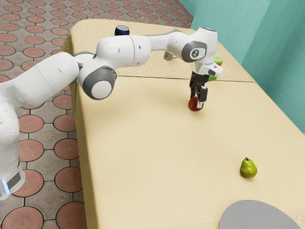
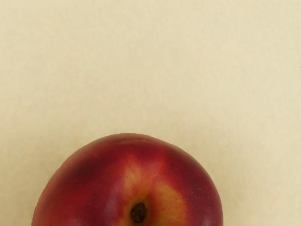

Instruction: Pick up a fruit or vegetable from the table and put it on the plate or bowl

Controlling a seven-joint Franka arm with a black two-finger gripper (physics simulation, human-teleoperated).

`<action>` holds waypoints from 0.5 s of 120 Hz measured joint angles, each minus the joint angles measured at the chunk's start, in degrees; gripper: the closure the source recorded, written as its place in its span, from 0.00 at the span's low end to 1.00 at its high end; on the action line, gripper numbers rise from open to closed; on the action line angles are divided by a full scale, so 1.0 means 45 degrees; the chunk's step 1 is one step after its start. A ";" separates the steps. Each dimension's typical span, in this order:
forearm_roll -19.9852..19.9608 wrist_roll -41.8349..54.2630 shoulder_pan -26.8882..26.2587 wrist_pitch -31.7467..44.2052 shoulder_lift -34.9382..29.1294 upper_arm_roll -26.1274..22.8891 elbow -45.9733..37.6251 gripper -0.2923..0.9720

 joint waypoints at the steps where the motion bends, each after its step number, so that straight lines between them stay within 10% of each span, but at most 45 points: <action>1: -0.0001 0.0000 -0.0003 0.0000 0.0003 0.0000 -0.0001 0.23; 36: -0.0170 -0.0025 -0.0065 0.0022 0.0212 0.0001 -0.0174 0.23; 60: -0.0164 -0.0070 -0.0082 0.0055 0.0215 0.0005 -0.0161 0.52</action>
